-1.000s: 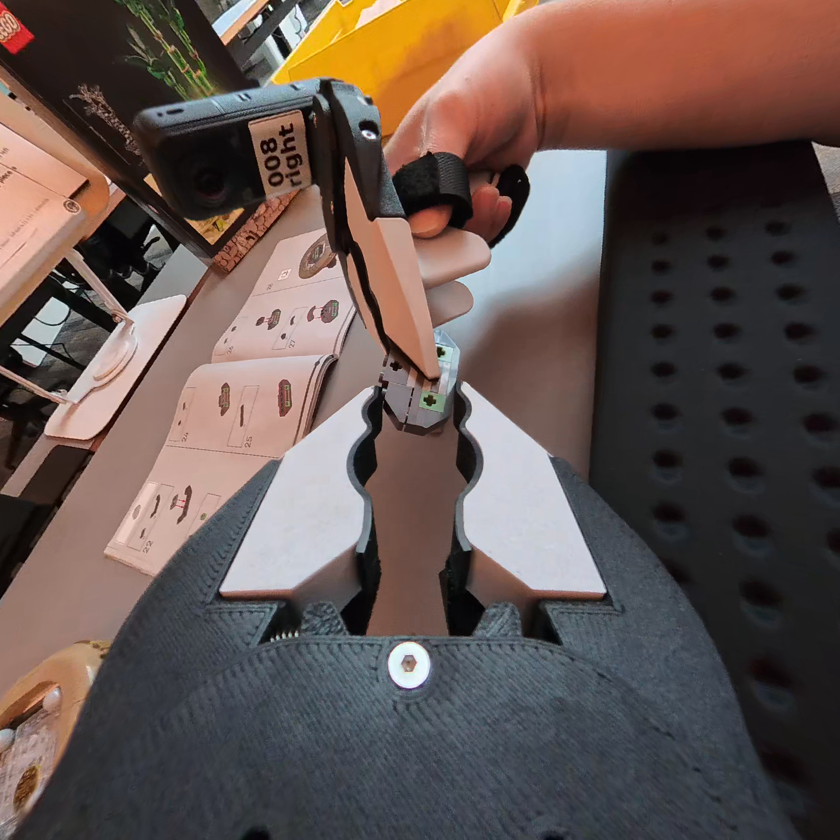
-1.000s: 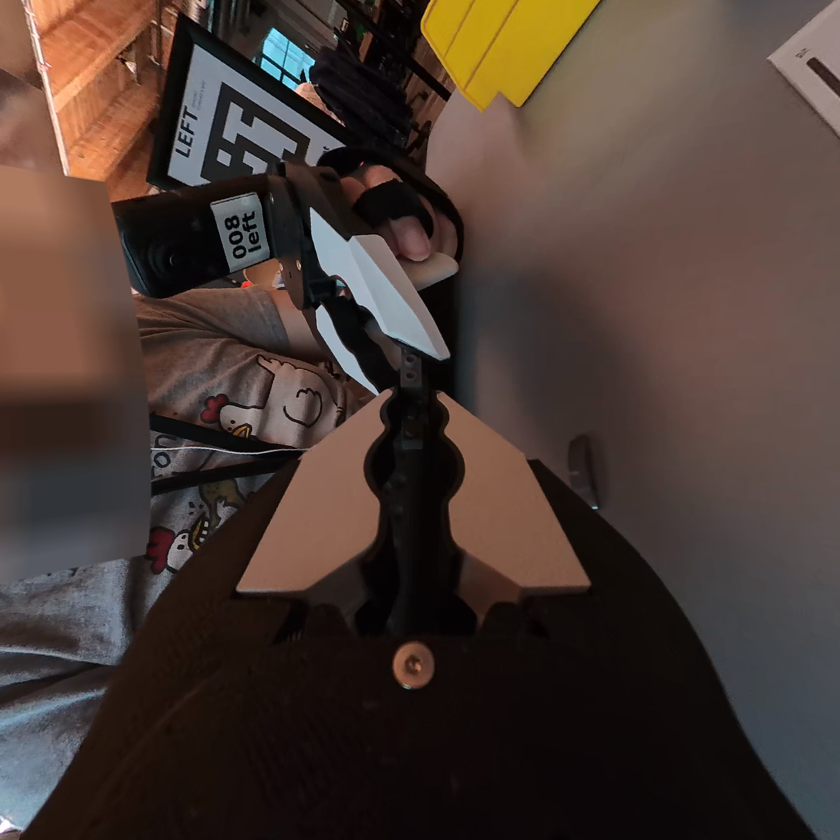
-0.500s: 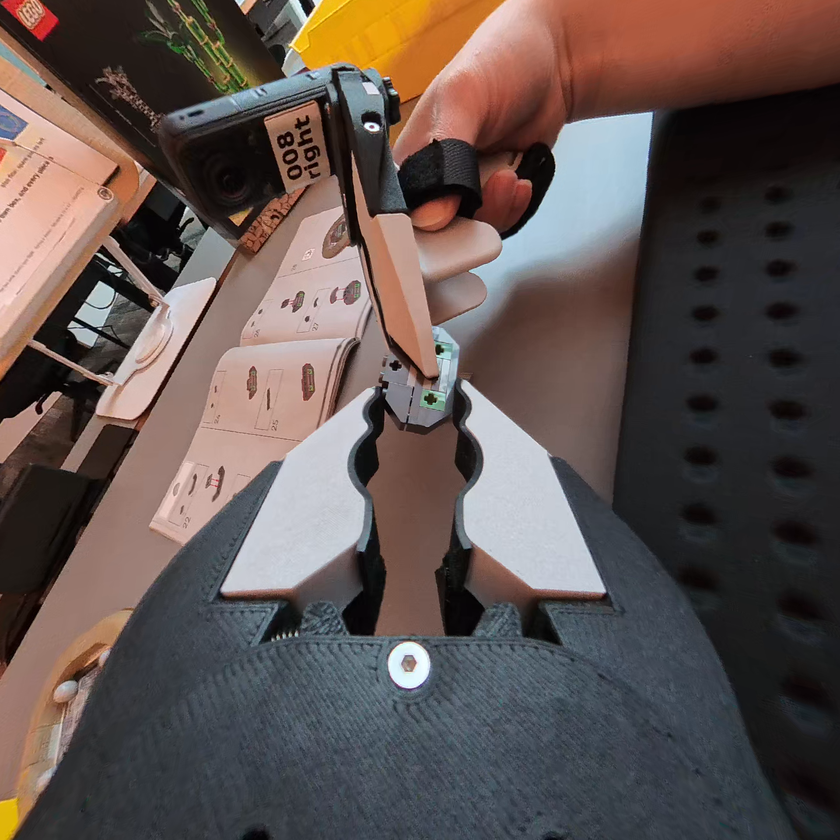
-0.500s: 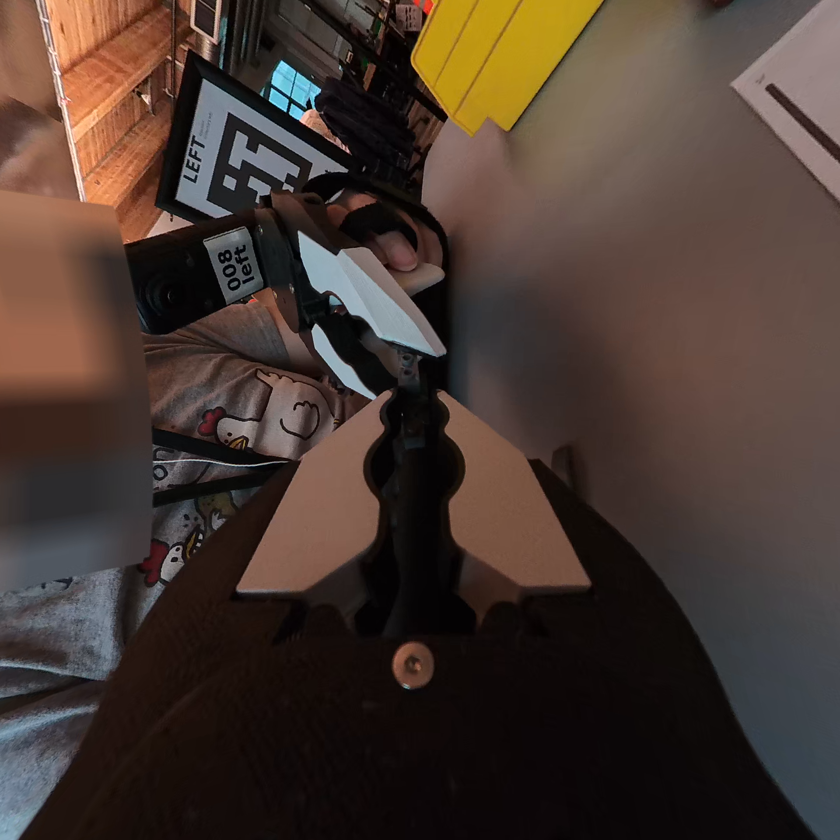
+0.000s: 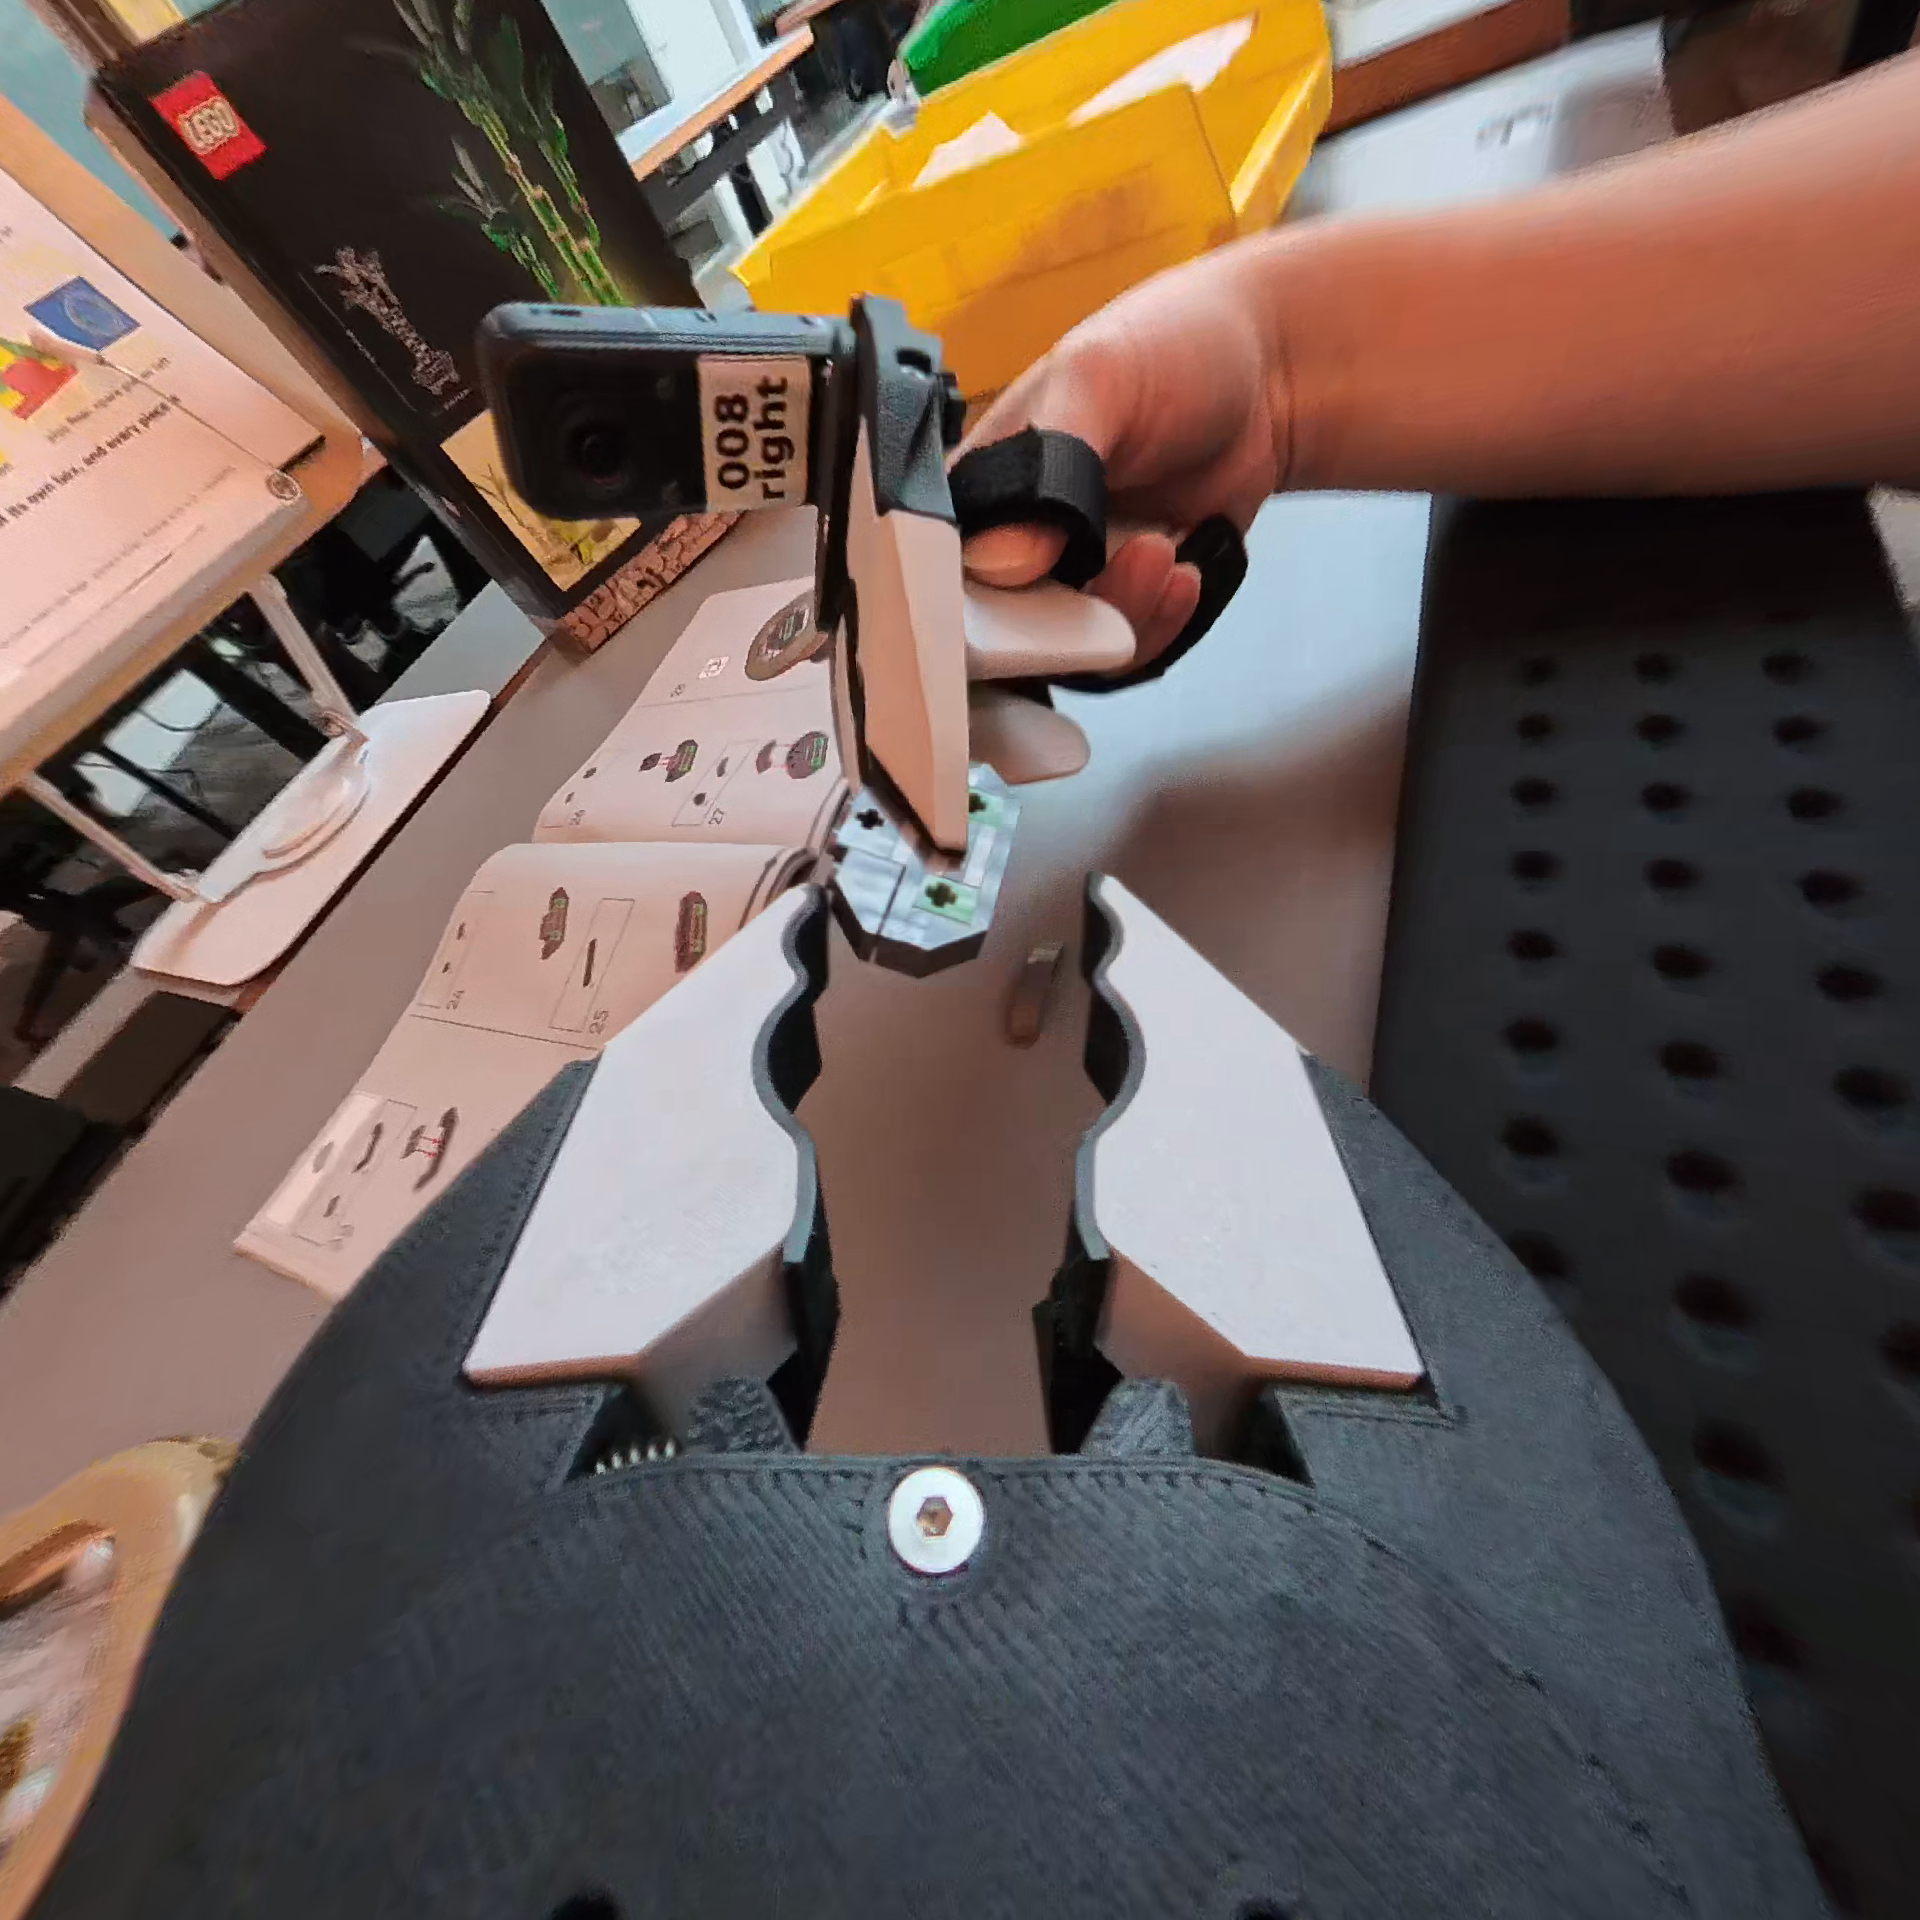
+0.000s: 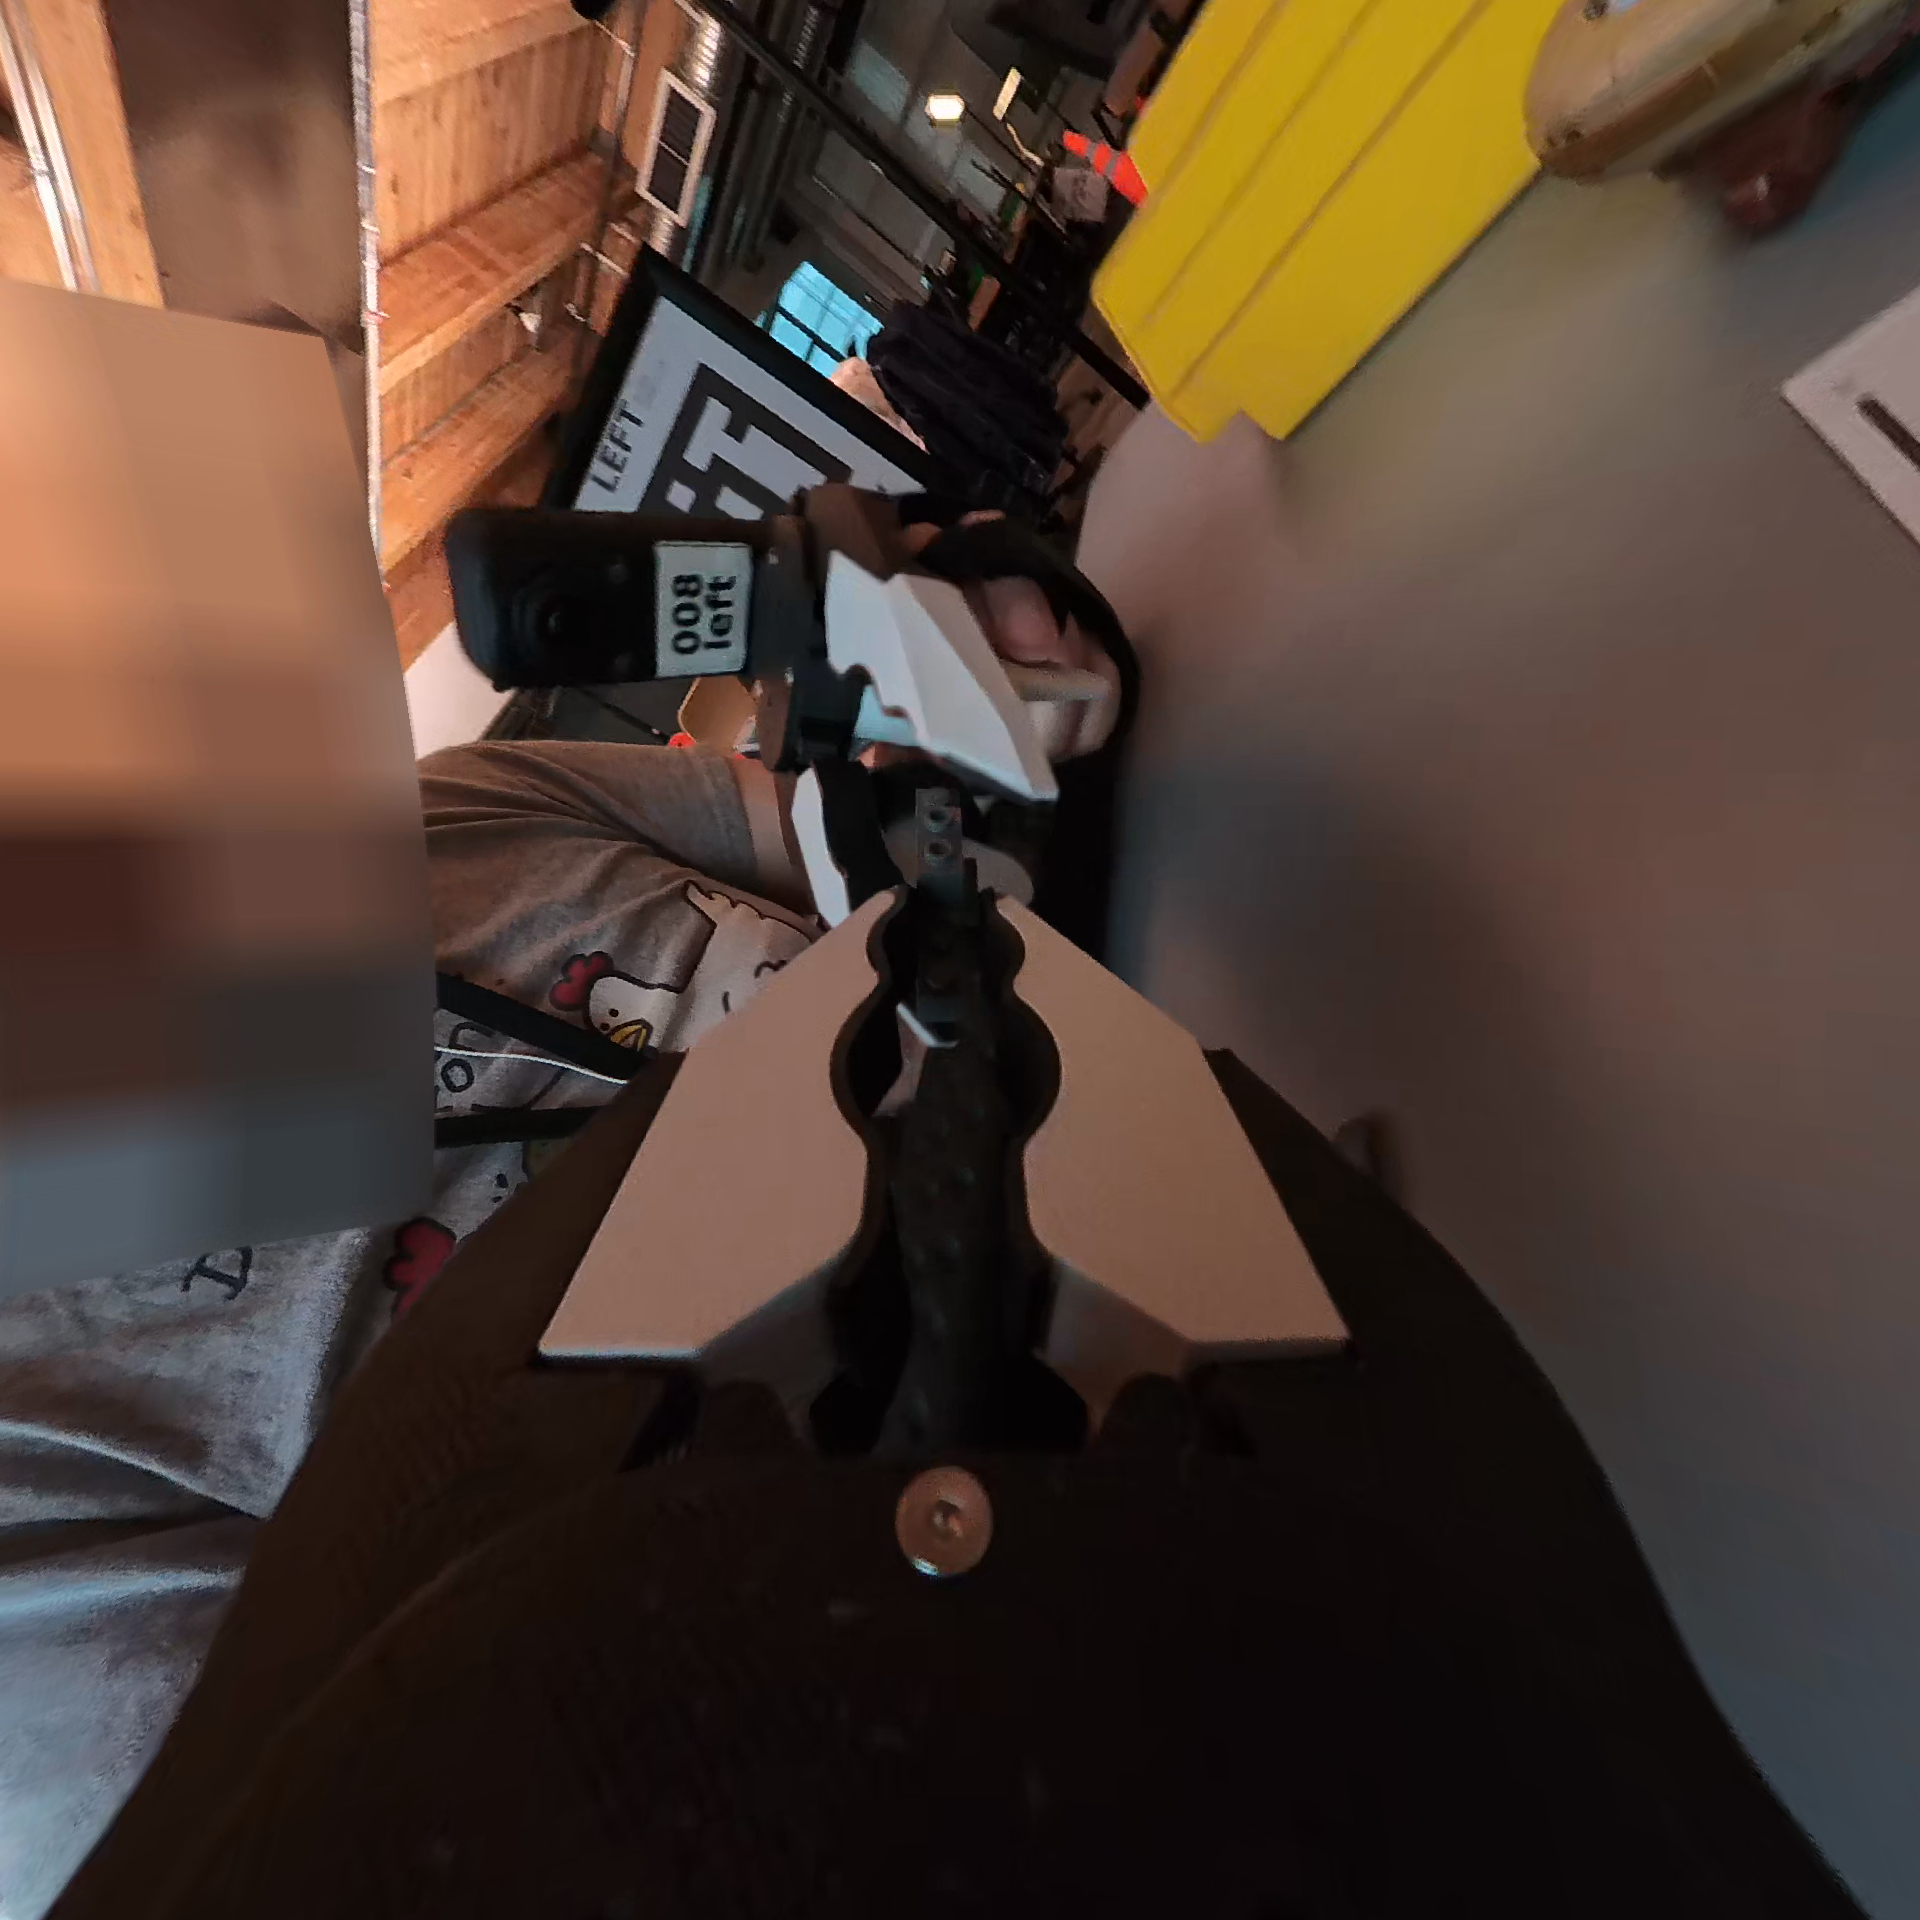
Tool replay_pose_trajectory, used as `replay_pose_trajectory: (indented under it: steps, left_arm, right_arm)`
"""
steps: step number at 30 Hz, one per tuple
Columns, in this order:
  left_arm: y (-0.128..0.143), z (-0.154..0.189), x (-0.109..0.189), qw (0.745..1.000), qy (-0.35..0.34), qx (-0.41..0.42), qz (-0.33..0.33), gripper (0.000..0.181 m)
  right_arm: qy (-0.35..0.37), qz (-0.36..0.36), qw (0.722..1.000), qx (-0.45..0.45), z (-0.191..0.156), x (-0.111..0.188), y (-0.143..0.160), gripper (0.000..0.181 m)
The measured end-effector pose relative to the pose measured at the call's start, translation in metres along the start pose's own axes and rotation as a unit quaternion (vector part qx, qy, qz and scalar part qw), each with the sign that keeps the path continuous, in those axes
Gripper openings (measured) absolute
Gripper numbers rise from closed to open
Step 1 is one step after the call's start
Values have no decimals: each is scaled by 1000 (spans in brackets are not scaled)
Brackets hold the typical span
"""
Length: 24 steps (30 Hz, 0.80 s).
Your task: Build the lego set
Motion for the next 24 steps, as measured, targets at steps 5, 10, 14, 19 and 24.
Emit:
replay_pose_trajectory:
  steps: [5,10,14,19,24]
  left_arm:
    - [-16,-18,13,981,31,168,87,54]
    - [-29,-32,24,930,95,305,183,26]
    - [-36,-48,31,901,88,347,245,19]
    - [-36,-54,36,906,49,330,259,9]
    - [-31,-56,35,887,77,375,260,9]
  right_arm:
    - [8,79,980,180,-26,3,-20,9]
    - [6,193,942,274,-45,0,-36,9]
    - [-2,241,933,268,-49,-11,-44,9]
    - [-16,268,932,246,-51,-17,-48,10]
    - [8,259,933,250,-48,-12,-48,9]
Point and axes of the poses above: each gripper's, where its closed fingertips meet, x back along the fingers, y out of its underside, z = x × y across the jaws, the point moved 4 cm from there along x, back along the fingers, and after that the axes turned 5 degrees about -x, right-handed, at the moved point
